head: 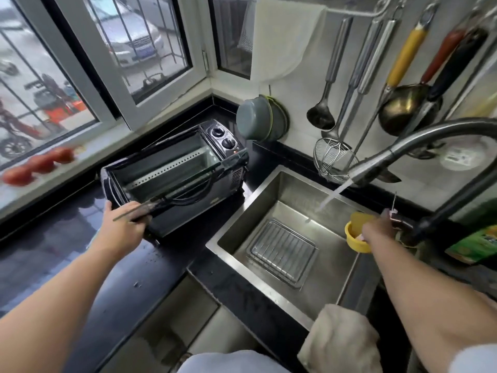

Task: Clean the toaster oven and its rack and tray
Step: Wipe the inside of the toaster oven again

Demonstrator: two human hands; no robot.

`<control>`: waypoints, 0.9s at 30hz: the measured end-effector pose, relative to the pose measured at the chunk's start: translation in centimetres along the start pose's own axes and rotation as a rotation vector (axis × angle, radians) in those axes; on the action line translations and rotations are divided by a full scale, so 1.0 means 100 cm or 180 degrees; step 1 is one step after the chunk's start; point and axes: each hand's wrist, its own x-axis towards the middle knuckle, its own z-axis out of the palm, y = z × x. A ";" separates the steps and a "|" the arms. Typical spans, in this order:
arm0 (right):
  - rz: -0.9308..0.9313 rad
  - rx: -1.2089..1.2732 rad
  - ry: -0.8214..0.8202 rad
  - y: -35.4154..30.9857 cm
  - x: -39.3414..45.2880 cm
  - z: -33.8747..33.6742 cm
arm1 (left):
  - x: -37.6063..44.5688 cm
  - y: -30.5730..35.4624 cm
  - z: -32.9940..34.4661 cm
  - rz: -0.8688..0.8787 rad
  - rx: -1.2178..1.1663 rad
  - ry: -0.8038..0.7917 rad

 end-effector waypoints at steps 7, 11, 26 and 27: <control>0.1255 0.2959 -0.1960 -0.026 -0.072 0.080 | -0.004 0.020 -0.008 -0.0367 -0.0434 -0.0018; 0.1733 0.4381 -0.1783 -0.054 -0.069 0.080 | -0.006 0.027 -0.012 -0.0529 -0.0707 -0.0117; 0.1984 0.4834 -0.2012 -0.036 -0.085 0.075 | -0.005 0.022 -0.011 -0.0521 -0.0548 -0.0086; 0.1940 0.4738 -0.1961 -0.039 -0.084 0.073 | -0.005 0.022 -0.011 -0.0496 -0.0545 -0.0074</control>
